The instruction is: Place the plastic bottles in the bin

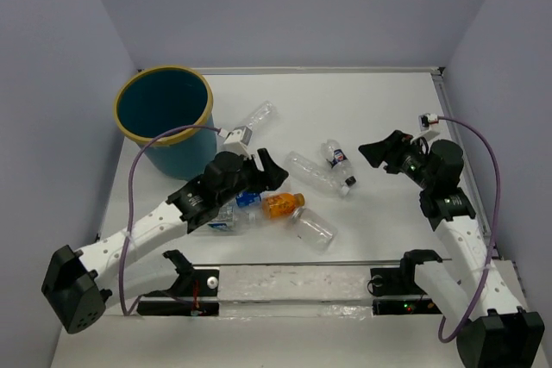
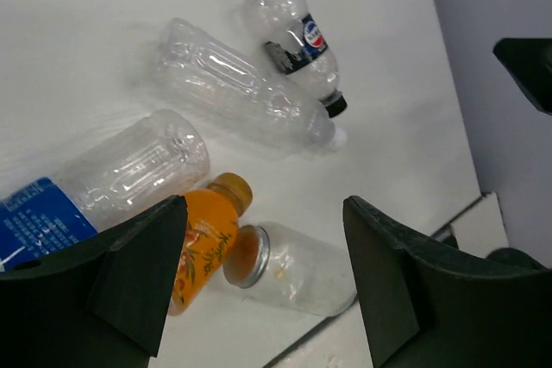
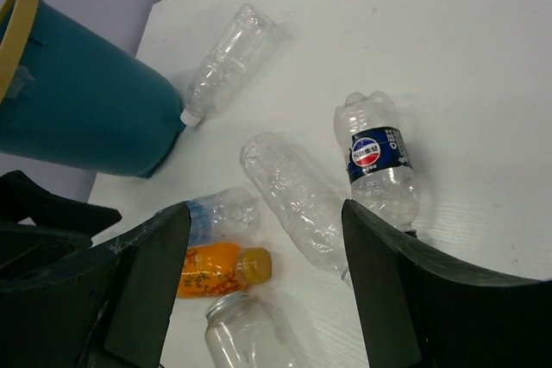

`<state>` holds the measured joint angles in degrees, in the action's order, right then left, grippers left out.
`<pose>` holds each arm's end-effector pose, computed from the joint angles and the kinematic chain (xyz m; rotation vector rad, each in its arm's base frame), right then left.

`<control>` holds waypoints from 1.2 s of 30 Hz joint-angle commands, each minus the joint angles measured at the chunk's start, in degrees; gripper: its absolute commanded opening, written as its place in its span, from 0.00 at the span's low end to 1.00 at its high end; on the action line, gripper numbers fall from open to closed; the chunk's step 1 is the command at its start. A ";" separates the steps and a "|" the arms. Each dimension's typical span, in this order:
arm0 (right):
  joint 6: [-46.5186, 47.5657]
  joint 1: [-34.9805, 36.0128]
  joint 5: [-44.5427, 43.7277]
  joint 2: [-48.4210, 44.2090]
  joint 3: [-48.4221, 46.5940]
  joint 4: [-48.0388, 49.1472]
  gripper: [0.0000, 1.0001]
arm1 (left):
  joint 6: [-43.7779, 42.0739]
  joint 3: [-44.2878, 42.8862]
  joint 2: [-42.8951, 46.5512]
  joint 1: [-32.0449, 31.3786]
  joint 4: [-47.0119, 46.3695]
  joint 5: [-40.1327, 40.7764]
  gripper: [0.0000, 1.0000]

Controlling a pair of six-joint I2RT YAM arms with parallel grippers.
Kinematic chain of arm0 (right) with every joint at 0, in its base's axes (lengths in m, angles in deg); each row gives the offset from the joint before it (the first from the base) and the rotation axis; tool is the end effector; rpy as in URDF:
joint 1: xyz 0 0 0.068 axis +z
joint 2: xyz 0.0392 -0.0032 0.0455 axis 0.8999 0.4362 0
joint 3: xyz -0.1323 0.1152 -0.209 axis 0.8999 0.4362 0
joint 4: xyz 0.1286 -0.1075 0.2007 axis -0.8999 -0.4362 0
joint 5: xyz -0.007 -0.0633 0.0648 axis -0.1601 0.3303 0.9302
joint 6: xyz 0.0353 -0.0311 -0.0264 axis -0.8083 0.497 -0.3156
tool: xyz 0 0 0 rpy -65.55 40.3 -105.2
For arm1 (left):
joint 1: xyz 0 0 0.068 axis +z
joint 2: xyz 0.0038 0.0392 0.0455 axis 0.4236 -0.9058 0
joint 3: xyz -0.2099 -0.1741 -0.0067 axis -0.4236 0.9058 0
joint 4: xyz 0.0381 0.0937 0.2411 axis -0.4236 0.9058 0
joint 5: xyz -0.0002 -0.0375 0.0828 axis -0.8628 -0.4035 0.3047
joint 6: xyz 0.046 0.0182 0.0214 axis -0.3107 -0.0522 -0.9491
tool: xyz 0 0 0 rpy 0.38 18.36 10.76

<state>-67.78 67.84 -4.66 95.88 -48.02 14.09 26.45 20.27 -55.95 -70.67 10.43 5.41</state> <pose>0.1821 0.0275 0.2943 0.1177 1.8396 0.8483 0.1574 -0.1603 0.2866 0.0868 1.9497 -1.0222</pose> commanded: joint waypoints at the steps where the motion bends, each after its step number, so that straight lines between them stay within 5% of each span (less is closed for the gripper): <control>1: 1.64 -0.28 -1.08 0.22 0.72 1.31 0.76 | -2.60 -8.80 -7.62 -1.33 -2.57 12.69 0.84; 10: -1.52 -0.28 -7.58 -6.53 5.38 1.40 0.74 | -4.63 -25.68 -32.93 -5.54 -2.14 12.43 0.89; 17: -0.12 -0.28 -14.00 -17.53 3.99 -4.13 0.73 | -4.02 -44.93 -51.56 -7.30 7.35 10.67 0.90; 36: 2.96 2.36 -8.90 -22.37 0.47 -9.76 0.74 | -3.40 -62.26 -70.82 -7.57 13.86 13.39 0.93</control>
<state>-67.10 69.61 -15.34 74.22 -44.31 4.65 23.08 -37.89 -125.35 -77.99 23.17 16.82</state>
